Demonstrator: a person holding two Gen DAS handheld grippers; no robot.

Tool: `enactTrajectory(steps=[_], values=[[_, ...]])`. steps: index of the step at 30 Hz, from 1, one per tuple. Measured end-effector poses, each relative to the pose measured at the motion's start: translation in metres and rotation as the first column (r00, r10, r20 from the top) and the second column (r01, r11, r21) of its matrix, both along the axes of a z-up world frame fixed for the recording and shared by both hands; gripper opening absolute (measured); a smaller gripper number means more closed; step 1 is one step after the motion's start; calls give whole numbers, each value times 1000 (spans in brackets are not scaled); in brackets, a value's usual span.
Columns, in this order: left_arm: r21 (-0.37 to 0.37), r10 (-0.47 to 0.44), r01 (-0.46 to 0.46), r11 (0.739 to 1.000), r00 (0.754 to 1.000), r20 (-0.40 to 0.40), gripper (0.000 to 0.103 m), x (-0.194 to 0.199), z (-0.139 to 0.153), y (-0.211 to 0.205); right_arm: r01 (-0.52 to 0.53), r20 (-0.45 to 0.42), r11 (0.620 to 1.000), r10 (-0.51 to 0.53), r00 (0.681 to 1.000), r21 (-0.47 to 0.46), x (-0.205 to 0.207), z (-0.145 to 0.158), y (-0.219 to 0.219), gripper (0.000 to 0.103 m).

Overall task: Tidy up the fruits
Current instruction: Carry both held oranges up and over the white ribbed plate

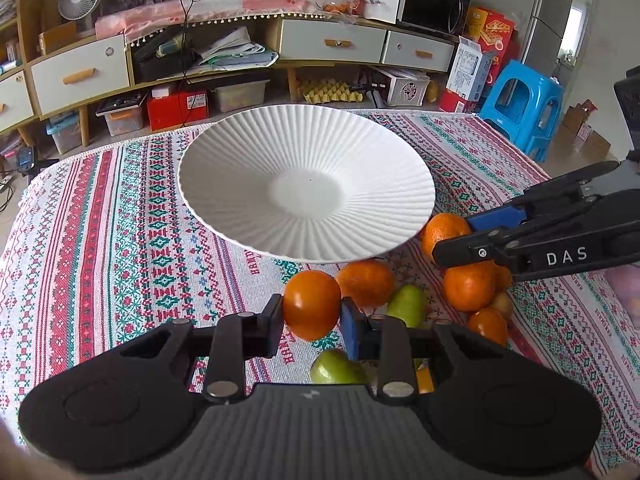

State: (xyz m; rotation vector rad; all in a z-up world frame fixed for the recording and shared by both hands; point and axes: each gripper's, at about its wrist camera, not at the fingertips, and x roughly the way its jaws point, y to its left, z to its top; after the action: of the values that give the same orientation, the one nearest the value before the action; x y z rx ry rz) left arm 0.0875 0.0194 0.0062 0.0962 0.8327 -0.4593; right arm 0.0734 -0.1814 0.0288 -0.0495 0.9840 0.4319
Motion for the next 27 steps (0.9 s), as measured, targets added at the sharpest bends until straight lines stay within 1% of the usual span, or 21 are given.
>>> enactTrajectory(steps=[9,16,21,27], values=[[2,-17,17,1000,999,29,31,-3,8,-5,35,17,999,-35,999,13,-2,9,-12,31],[-14,1,0,1000,998,61,31,-2,17,-5,57,51,998,-59,997,40,-4,19,-15,31],[-33,6,-3,999,996,84,31,1,22,-11,53,70,996,-57,996,69,2,24,-11,31],[-20,-2,4,1000,995,101,31,5,20,-15,45,79,996,-51,996,79,10,23,-6,31]])
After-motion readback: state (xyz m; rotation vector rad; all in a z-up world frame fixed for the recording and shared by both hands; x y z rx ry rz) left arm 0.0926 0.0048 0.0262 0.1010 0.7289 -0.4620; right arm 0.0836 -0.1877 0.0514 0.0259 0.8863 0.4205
